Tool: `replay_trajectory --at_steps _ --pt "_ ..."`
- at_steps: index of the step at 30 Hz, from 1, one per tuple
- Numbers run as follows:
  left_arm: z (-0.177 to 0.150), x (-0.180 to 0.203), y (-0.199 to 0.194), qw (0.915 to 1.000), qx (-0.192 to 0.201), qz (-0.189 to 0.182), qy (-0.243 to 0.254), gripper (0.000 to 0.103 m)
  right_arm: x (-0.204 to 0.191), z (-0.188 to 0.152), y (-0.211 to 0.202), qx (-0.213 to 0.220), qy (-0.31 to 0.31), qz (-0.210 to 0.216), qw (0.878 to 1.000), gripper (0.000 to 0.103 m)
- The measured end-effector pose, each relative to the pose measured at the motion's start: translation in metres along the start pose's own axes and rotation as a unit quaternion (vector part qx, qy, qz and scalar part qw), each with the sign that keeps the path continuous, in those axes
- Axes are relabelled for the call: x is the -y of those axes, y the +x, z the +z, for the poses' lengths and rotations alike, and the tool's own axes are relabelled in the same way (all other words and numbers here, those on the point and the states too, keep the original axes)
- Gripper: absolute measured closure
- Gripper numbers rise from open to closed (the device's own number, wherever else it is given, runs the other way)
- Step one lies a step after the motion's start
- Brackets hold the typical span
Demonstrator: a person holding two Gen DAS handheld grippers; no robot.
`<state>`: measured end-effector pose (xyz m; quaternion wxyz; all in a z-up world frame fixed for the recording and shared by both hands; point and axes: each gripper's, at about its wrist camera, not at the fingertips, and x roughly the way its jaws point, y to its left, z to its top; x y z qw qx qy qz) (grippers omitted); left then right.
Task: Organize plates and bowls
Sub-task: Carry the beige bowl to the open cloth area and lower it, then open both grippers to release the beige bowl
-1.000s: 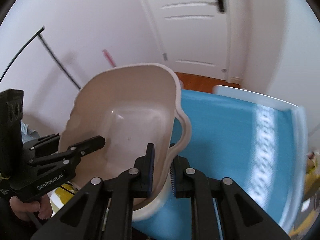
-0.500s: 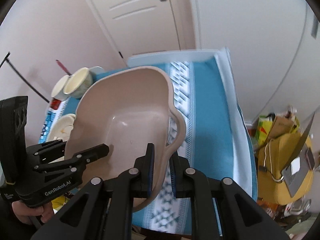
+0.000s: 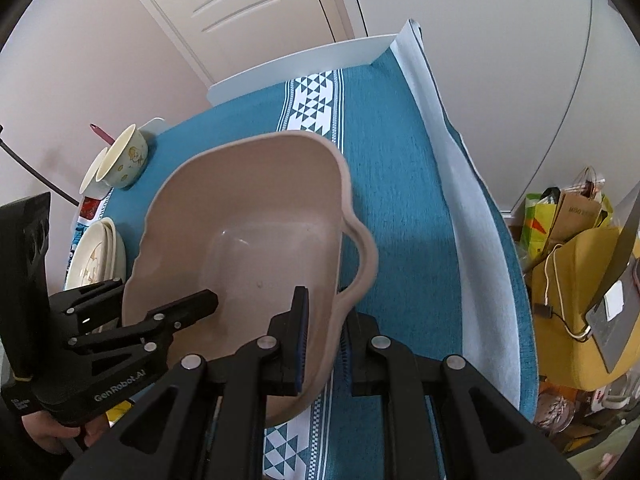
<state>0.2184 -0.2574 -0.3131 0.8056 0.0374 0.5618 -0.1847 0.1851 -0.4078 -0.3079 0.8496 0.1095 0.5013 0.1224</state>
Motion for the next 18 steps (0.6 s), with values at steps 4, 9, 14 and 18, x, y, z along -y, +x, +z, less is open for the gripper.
replay_trajectory --at_steps 4,9,14,18 --pt "0.000 0.000 0.002 1.0000 -0.004 -0.001 0.002 0.079 0.005 0.001 0.005 -0.010 0.018 0.008 1.000 0.090" --pt "0.001 0.002 0.004 0.9999 -0.007 0.000 0.008 0.077 0.008 0.000 0.007 -0.011 0.038 0.023 0.999 0.059" --pt "0.000 0.007 -0.001 0.9998 0.010 0.010 0.015 0.017 0.010 0.000 0.005 -0.003 0.053 0.027 0.998 0.054" --pt "0.001 0.008 -0.007 0.9996 0.018 0.009 0.019 0.015 0.012 0.001 0.000 0.005 0.066 0.030 0.997 0.048"
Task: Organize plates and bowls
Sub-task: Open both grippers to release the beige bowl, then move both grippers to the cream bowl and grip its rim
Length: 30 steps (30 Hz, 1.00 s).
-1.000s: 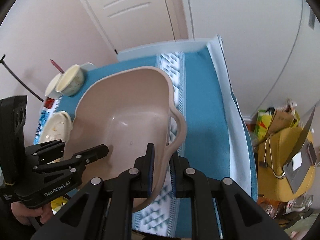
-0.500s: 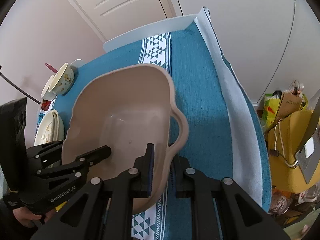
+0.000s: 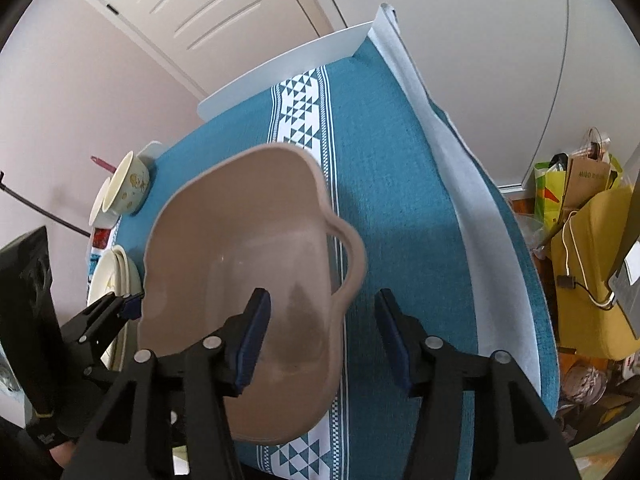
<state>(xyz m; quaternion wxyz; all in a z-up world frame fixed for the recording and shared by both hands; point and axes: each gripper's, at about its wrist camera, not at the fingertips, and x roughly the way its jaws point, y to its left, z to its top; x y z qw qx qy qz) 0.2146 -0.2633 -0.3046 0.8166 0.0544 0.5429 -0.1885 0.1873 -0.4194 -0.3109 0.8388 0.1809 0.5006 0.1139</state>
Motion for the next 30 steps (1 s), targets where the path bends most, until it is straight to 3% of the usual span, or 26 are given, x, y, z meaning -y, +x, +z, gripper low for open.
replay_trajectory --at_steps 5,7,8,9,13,18,21,22,23,25,27,30 --pt "-0.003 -0.001 -0.007 1.0000 0.001 0.001 0.003 0.015 -0.003 0.002 -0.012 0.017 0.001 -0.001 1.000 0.046" --pt "-0.004 -0.001 -0.013 1.0000 0.007 0.003 0.005 0.015 -0.005 0.002 -0.020 0.028 -0.001 -0.007 1.000 0.035" --pt "-0.004 -0.001 -0.016 0.9999 0.010 0.007 0.006 0.015 -0.006 0.003 -0.024 0.034 -0.003 -0.009 0.999 0.022" --pt "-0.004 -0.002 -0.020 0.9999 0.013 0.010 0.005 0.015 -0.008 0.003 -0.030 0.041 -0.004 -0.009 0.999 0.016" --pt "-0.001 -0.008 -0.043 0.9994 0.032 0.015 -0.001 0.015 -0.017 0.006 -0.056 0.067 -0.009 -0.009 0.998 0.016" --pt "0.004 -0.025 -0.106 0.9942 0.101 0.033 -0.016 0.015 -0.054 0.018 -0.101 0.118 -0.055 0.001 0.991 0.016" --pt "0.004 -0.043 -0.159 0.9848 0.162 0.052 -0.036 0.015 -0.087 0.029 -0.126 0.155 -0.093 0.023 0.983 0.016" --pt "0.003 -0.048 -0.172 0.9815 0.178 0.057 -0.043 0.012 -0.100 0.033 -0.133 0.167 -0.106 0.032 0.980 0.009" --pt "0.003 -0.057 -0.190 0.9761 0.200 0.066 -0.054 0.005 -0.110 0.037 -0.138 0.174 -0.116 0.039 0.977 0.003" --pt "0.000 -0.075 -0.225 0.9619 0.248 0.086 -0.075 0.000 -0.138 0.043 -0.147 0.197 -0.143 0.063 0.968 0.000" --pt "0.000 -0.095 -0.247 0.9531 0.273 0.097 -0.088 0.000 -0.166 0.051 -0.152 0.210 -0.171 0.087 0.959 0.000" --pt "0.002 -0.133 -0.263 0.9483 0.273 0.119 -0.110 0.000 -0.210 0.065 -0.144 0.189 -0.210 0.083 0.956 0.000"
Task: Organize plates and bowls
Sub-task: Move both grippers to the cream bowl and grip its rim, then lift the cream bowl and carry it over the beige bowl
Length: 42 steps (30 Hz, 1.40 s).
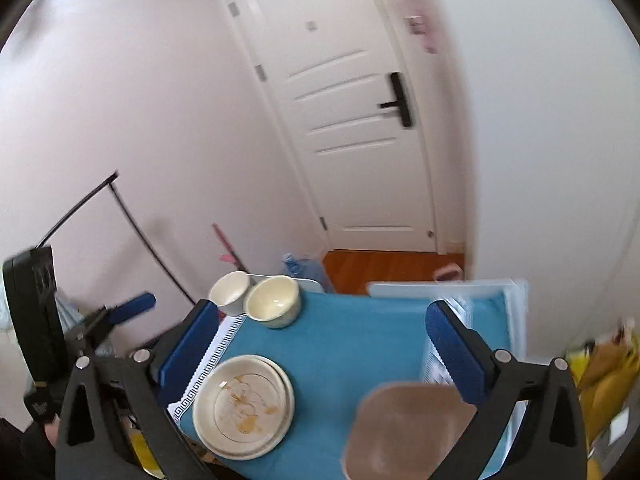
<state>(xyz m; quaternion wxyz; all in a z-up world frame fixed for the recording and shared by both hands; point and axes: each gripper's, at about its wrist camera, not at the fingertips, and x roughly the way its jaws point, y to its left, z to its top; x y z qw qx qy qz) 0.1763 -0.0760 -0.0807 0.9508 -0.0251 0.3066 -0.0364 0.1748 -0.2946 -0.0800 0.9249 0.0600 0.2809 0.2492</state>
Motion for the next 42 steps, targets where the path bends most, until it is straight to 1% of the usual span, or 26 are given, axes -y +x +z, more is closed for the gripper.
replay_trajectory --at_steps 3,4,5,7,10,12,13,15,16,17,18,19,22,24,25,26,27,28,30,31,32,33,35,36,39,42 --pt "0.009 -0.041 0.016 0.9993 -0.021 0.013 -0.027 0.000 -0.021 0.014 0.028 -0.017 -0.005 0.003 1.000 0.000" --pt "0.011 -0.058 0.023 0.9985 -0.030 0.013 -0.044 0.000 -0.027 0.018 0.037 -0.020 -0.003 -0.001 1.000 0.000" --pt "0.012 -0.072 0.029 0.9976 -0.037 0.011 -0.058 0.000 -0.034 0.022 0.051 -0.028 -0.001 -0.014 1.000 0.000" --pt "0.011 -0.104 0.046 0.9946 -0.055 0.007 -0.088 0.000 -0.044 0.026 0.078 -0.049 0.001 -0.018 0.999 0.000" --pt "0.006 -0.143 0.077 0.9880 -0.093 -0.001 -0.123 0.000 -0.051 0.025 0.121 -0.084 0.023 -0.007 0.996 0.000" --pt "0.001 -0.167 0.105 0.9817 -0.125 -0.013 -0.143 0.001 -0.055 0.020 0.151 -0.110 0.033 -0.019 0.993 0.000" --pt "-0.004 -0.174 0.111 0.9797 -0.134 -0.017 -0.148 0.003 -0.055 0.018 0.162 -0.119 0.037 -0.024 0.992 0.000" --pt "-0.010 -0.187 0.137 0.9741 -0.161 -0.027 -0.156 0.010 -0.056 0.011 0.194 -0.142 0.056 -0.026 0.988 0.000" --pt "-0.014 -0.192 0.151 0.9708 -0.177 -0.035 -0.158 0.016 -0.054 0.008 0.207 -0.152 0.067 -0.027 0.986 0.002" --pt "-0.018 -0.194 0.163 0.9678 -0.191 -0.042 -0.158 0.021 -0.052 0.004 0.223 -0.165 0.081 -0.028 0.983 0.004" --pt "-0.022 -0.195 0.174 0.9655 -0.202 -0.049 -0.157 0.023 -0.050 -0.001 0.238 -0.177 0.096 -0.028 0.979 0.010" --pt "-0.026 -0.194 0.186 0.9636 -0.212 -0.057 -0.152 0.027 -0.047 -0.007 0.253 -0.190 0.111 -0.029 0.975 0.014" --pt "-0.039 -0.190 0.219 0.9592 -0.239 -0.074 -0.133 0.039 -0.042 -0.021 0.288 -0.217 0.134 -0.041 0.966 0.033" --pt "-0.046 -0.188 0.238 0.9560 -0.254 -0.081 -0.123 0.045 -0.040 -0.029 0.305 -0.230 0.147 -0.045 0.961 0.039" --pt "-0.048 -0.187 0.244 0.9549 -0.258 -0.084 -0.121 0.051 -0.039 -0.033 0.311 -0.234 0.154 -0.046 0.959 0.044" --pt "-0.050 -0.187 0.251 0.9535 -0.263 -0.087 -0.118 0.054 -0.037 -0.037 0.318 -0.238 0.160 -0.047 0.957 0.046" --pt "-0.051 -0.185 0.254 0.9528 -0.266 -0.088 -0.116 0.054 -0.037 -0.039 0.322 -0.240 0.165 -0.048 0.956 0.049" --pt "-0.052 -0.184 0.259 0.9528 -0.267 -0.090 -0.112 0.055 -0.037 -0.041 0.326 -0.241 0.168 -0.049 0.955 0.050" --pt "-0.052 -0.181 0.264 0.9545 -0.266 -0.088 -0.102 0.058 -0.036 -0.042 0.332 -0.243 0.170 -0.053 0.953 0.057" --pt "-0.052 -0.180 0.267 0.9554 -0.265 -0.086 -0.097 0.065 -0.036 -0.042 0.334 -0.245 0.170 -0.054 0.953 0.062" --pt "-0.052 -0.180 0.269 0.9560 -0.265 -0.085 -0.093 0.068 -0.036 -0.042 0.336 -0.245 0.170 -0.055 0.953 0.065" --pt "-0.053 -0.180 0.272 0.9566 -0.264 -0.084 -0.089 0.069 -0.035 -0.042 0.338 -0.244 0.169 -0.056 0.953 0.069" --pt "-0.053 -0.181 0.276 0.9565 -0.266 -0.083 -0.087 0.079 -0.034 -0.041 0.341 -0.244 0.170 -0.058 0.953 0.072" --pt "-0.054 -0.182 0.277 0.9561 -0.267 -0.084 -0.087 0.080 -0.034 -0.042 0.342 -0.244 0.171 -0.056 0.953 0.077" --pt "-0.053 -0.183 0.280 0.9567 -0.265 -0.086 -0.083 0.083 -0.036 -0.042 0.346 -0.247 0.172 -0.053 0.952 0.089" --pt "-0.052 -0.181 0.280 0.9578 -0.264 -0.083 -0.076 0.083 -0.037 -0.042 0.347 -0.245 0.172 -0.055 0.952 0.089"
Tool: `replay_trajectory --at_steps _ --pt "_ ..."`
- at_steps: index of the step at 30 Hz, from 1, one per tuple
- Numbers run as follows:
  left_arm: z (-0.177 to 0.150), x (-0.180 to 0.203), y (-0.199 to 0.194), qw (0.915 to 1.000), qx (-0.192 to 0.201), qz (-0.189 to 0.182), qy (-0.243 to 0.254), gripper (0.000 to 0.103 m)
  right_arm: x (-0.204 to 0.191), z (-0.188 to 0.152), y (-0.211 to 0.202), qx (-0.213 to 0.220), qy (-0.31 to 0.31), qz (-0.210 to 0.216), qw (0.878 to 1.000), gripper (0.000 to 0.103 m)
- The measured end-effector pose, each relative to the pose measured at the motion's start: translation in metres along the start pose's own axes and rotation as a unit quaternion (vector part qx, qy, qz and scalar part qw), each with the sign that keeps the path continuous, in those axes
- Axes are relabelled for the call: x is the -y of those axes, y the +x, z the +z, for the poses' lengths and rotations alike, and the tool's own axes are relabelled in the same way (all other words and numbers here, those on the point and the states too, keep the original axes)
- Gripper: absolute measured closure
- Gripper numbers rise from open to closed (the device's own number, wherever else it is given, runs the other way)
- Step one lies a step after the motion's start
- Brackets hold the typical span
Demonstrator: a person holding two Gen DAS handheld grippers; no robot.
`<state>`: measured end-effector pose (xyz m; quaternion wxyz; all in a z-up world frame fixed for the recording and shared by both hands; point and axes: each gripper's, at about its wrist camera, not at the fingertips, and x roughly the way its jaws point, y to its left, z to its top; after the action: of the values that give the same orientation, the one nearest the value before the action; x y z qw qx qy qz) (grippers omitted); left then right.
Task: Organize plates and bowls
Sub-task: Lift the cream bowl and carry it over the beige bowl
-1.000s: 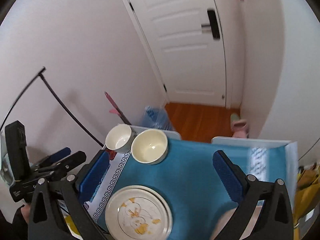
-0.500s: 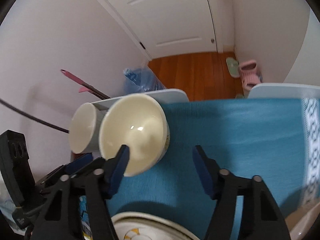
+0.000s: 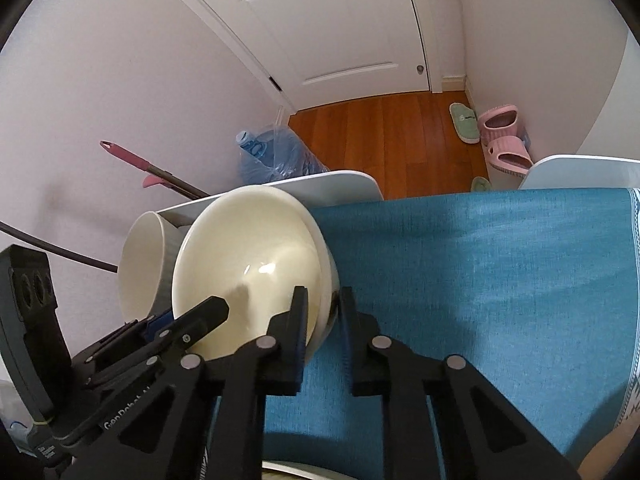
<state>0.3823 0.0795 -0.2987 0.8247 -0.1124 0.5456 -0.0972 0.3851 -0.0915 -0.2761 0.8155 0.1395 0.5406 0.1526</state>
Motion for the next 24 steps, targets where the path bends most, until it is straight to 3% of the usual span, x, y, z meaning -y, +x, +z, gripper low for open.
replay_trajectory --at_steps 11,18,24 --pt "0.006 0.021 -0.023 0.9993 0.028 0.008 0.024 0.083 0.001 -0.005 -0.015 0.023 0.000 0.008 1.000 0.089" --pt "0.003 0.055 -0.065 0.9963 0.069 0.004 0.051 0.083 0.000 -0.013 -0.065 0.075 -0.009 0.009 0.997 0.089" --pt "-0.010 0.110 -0.106 0.9910 0.106 -0.005 0.082 0.083 0.009 -0.031 -0.128 0.119 -0.021 0.003 0.993 0.089"
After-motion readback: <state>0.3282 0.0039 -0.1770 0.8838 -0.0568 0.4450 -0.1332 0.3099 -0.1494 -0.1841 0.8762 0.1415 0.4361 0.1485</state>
